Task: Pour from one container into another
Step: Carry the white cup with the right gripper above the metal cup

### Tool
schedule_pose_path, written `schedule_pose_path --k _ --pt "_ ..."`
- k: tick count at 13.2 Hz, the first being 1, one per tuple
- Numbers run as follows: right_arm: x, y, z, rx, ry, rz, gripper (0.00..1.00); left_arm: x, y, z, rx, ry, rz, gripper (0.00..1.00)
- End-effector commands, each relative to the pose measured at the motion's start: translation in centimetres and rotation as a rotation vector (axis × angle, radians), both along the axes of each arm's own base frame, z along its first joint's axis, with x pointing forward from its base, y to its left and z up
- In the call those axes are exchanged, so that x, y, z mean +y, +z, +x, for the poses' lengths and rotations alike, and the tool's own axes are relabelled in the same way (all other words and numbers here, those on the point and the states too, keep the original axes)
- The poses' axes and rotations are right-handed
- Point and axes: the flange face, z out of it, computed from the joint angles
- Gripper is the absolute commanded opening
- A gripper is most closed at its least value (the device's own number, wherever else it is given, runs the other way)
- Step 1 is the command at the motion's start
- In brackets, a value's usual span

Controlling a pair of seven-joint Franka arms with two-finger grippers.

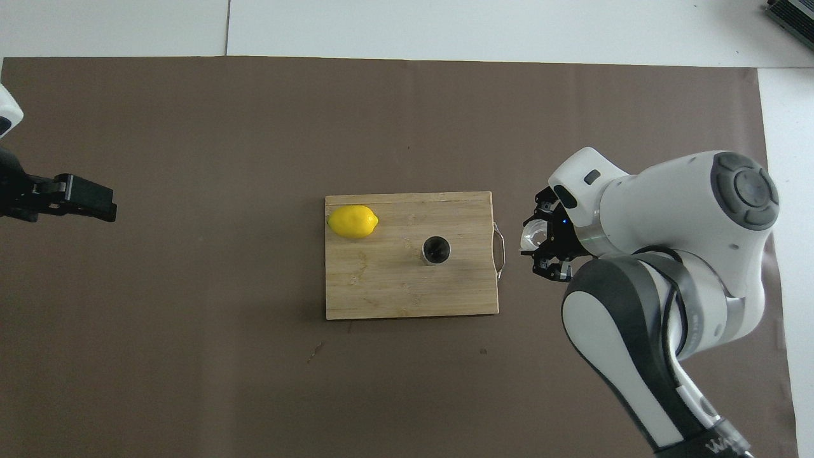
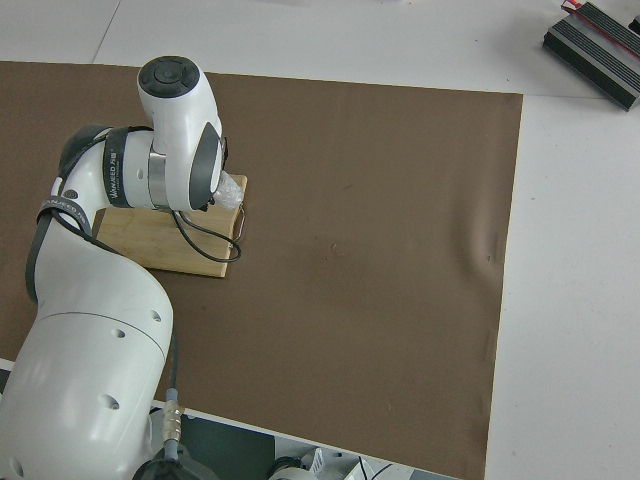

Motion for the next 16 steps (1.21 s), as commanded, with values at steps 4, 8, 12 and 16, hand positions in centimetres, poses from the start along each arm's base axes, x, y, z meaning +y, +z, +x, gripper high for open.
schedule_pose_path --k 4,8,12,16 --pt "6.8 1.1 1.5 -0.083 -0.016 -0.106 0.00 0.4 0.1 -1.0 0.003 0.006 0.017 1.00" --pt "10.9 -0.1 1.7 -0.120 0.087 -0.176 0.00 0.4 0.0 -1.0 0.005 0.006 0.019 1.00" --pt "13.9 -0.5 -0.1 -0.150 0.192 -0.248 0.00 0.4 0.1 -1.0 0.003 0.006 0.019 1.00" --pt "16.3 -1.9 -1.4 -0.175 0.298 -0.339 0.00 0.4 0.1 -1.0 0.003 0.006 0.019 1.00"
